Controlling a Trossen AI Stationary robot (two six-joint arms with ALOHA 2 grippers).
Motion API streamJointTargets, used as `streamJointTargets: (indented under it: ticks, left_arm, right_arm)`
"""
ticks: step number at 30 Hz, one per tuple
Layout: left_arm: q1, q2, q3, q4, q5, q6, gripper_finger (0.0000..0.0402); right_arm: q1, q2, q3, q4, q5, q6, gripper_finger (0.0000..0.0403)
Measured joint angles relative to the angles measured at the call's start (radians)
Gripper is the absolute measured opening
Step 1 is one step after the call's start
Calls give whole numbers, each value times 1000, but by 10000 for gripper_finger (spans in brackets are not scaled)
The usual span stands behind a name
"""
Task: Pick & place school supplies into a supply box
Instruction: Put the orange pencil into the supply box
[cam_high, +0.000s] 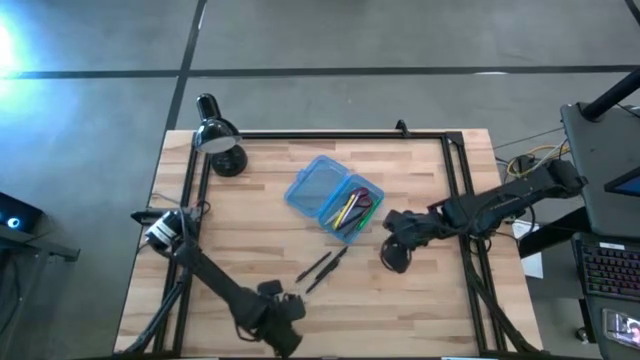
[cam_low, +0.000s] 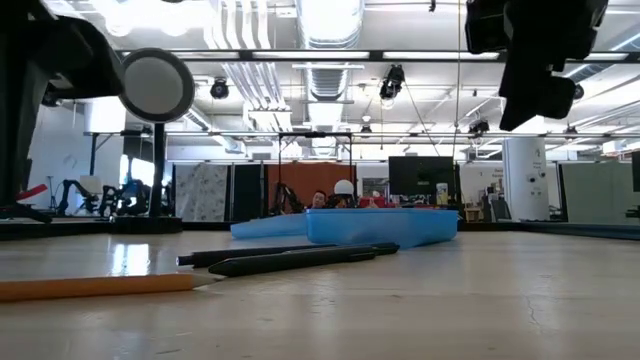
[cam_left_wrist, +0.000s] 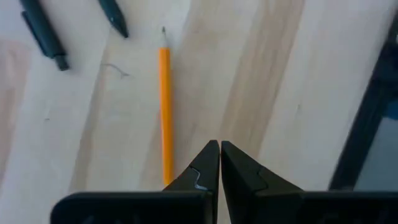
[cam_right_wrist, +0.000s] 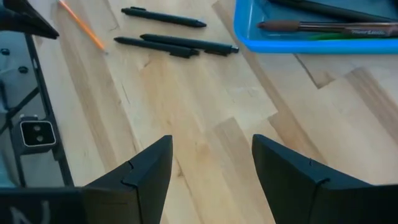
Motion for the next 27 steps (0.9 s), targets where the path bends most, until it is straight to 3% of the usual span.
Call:
streamJointTargets:
  ticks: [5,14,27]
  left_arm:
    - [-15,14,0,-31,-31,8,18]
    - [-3,22,-3,-86,-37,61,126]
    - [12,52,-75,2,-5,19,135]
  right_arm:
    - [12,1,-15,29,21,26,210]
    - [17,1,-28,41,20,40,210]
    - [16,1,-30,47,37,40,210]
